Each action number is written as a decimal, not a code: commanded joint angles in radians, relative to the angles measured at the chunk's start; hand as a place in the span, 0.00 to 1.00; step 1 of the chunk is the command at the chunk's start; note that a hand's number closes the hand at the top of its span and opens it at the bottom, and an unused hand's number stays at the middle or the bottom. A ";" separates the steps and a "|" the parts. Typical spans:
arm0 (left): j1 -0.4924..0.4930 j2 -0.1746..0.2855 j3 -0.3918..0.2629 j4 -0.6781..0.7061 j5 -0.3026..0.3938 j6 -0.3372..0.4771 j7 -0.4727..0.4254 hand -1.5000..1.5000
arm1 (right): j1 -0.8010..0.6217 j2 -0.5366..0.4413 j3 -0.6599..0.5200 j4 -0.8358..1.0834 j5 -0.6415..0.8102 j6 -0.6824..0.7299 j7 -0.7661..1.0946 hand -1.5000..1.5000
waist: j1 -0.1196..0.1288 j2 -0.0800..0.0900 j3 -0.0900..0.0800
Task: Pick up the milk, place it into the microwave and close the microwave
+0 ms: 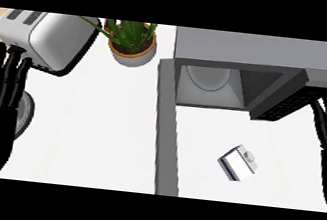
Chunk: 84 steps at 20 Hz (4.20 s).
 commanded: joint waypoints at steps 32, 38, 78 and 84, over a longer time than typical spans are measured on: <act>0.426 0.057 0.379 -0.331 0.675 -0.345 0.212 0.00 | 0.272 0.022 -0.002 0.135 -0.033 0.311 -0.282 0.00 | 0.039 -0.017 0.005; 0.485 0.056 0.420 -0.369 0.744 -0.376 0.209 0.00 | 0.191 0.037 -0.039 0.470 0.102 0.246 -0.472 0.00 | 0.055 -0.016 0.007; 0.668 0.042 0.535 -0.292 0.899 -0.590 0.112 0.00 | -0.362 -0.005 -0.147 1.758 0.278 0.185 -1.199 1.00 | 0.070 -0.008 0.010; 0.705 0.048 0.541 -0.341 0.938 -0.578 0.136 0.00 | -0.411 0.021 -0.175 1.760 0.249 0.132 -1.207 1.00 | 0.064 -0.011 0.009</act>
